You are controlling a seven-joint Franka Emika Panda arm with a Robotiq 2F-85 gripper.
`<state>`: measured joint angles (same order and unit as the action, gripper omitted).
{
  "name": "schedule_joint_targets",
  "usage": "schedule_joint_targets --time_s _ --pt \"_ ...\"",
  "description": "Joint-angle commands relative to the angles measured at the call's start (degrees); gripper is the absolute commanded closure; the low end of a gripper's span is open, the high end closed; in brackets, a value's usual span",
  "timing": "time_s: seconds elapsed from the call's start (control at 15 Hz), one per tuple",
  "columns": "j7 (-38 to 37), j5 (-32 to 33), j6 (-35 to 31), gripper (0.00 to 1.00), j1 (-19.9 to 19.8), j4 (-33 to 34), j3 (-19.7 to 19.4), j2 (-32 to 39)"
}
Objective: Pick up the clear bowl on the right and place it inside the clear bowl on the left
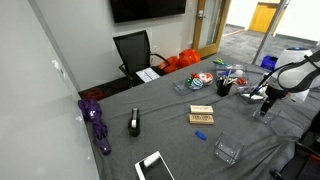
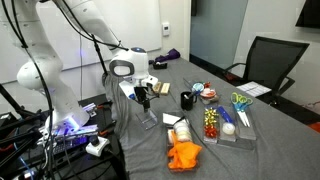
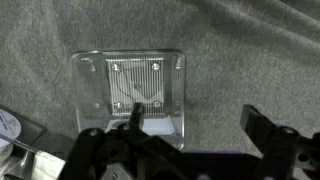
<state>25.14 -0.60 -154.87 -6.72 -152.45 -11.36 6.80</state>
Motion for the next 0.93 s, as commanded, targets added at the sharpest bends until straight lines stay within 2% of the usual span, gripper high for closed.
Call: schedule_joint_targets --time_s 0.0,0.33,0.4,0.47,0.87 --pt "0.3 1.5 -2.9 0.0 -1.9 0.3 1.5 2.7" --pt "-0.1 2.9 -4.9 0.0 -2.2 0.4 1.9 4.5" --pt "0.1 3.1 -5.4 0.25 -2.4 0.4 2.0 4.9" --pt "0.2 3.1 -5.8 0.26 -2.5 0.4 2.1 5.1" --pt "0.0 3.6 -6.7 0.69 -2.9 0.5 2.5 5.8"
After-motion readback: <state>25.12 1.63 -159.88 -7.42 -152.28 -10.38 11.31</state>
